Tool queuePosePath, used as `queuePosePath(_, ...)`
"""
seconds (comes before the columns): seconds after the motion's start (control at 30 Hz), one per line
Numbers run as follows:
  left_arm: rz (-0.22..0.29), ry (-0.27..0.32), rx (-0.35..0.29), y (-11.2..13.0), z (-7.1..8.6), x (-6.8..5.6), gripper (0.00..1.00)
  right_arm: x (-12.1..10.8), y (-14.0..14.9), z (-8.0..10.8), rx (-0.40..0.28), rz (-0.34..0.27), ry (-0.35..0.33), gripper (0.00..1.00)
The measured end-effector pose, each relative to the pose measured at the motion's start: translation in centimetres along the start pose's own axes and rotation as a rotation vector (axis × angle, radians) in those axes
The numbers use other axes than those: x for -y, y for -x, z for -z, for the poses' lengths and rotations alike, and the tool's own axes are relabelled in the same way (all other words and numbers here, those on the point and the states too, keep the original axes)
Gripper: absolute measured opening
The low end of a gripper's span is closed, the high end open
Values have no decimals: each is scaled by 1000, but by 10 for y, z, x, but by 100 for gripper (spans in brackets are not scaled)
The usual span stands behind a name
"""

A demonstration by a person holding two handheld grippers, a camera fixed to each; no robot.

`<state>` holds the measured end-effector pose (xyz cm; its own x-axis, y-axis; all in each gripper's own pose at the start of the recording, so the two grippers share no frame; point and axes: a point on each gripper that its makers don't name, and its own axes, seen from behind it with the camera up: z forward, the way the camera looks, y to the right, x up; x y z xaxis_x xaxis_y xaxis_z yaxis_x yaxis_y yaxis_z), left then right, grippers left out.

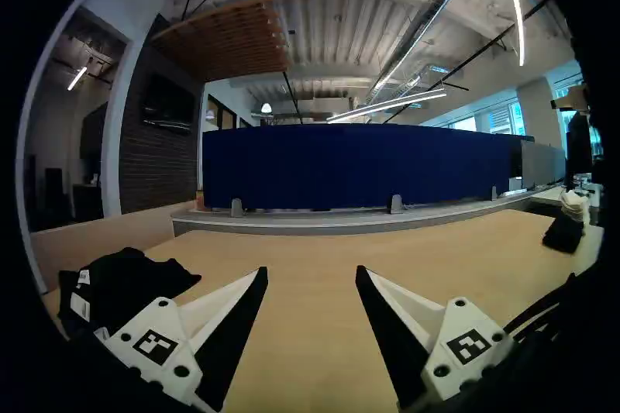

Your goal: Fold towel

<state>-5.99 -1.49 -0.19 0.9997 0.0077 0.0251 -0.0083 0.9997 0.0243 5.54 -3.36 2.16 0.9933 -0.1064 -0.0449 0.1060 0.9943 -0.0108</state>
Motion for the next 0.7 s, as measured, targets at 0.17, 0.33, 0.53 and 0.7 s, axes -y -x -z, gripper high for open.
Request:
queuePosePath(0.17, 5, 1, 1, 2, 0, 1, 83, -1, -2, 1, -5, -1, -1, 100)
queuePosePath(0.33, 7, 2, 1, 3, 1, 1, 84, -3, -1, 2, -19, -5, 1, 100)
queuePosePath(0.53, 5, 1, 1, 3, 1, 1, 91, -7, 13, 3, -28, -27, -7, 100)
queuePosePath(0.7, 6, 1, 1, 3, 1, 1, 94, -16, 35, 4, -32, -56, -7, 100)
